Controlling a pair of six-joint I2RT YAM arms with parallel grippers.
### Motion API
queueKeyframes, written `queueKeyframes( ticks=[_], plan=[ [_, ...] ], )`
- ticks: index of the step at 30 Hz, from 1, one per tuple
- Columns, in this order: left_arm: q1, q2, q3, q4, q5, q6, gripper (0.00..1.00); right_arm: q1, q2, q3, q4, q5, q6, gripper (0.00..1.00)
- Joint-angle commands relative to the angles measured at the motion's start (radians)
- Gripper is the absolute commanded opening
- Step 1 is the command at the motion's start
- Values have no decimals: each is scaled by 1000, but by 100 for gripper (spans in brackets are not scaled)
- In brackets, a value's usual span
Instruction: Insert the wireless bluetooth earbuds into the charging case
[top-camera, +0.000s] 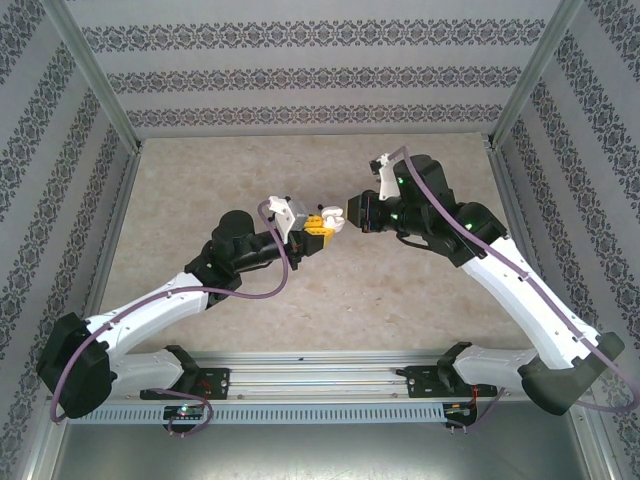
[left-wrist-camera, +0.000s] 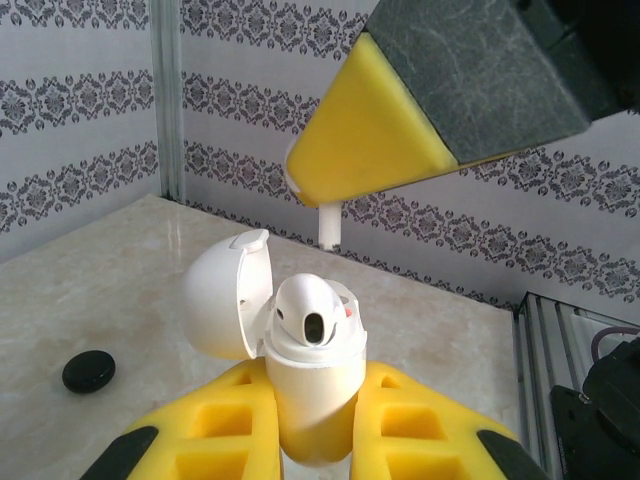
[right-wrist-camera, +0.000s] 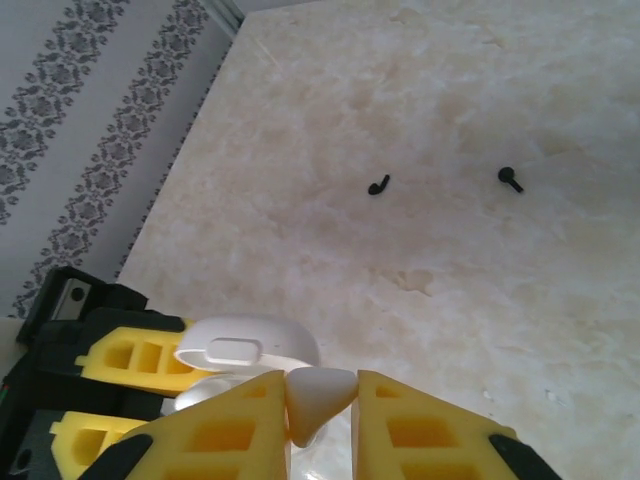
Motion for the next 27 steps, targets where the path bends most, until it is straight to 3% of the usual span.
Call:
queueKeyframes(
  ticks=[1, 27],
  plan=[
    [-16, -13, 14, 62, 1, -18, 0, 29, -3, -7, 51, 3, 27, 19],
    [-16, -70, -19, 38, -2, -10, 0, 108, -4, -56, 63, 69, -27, 19]
  ],
)
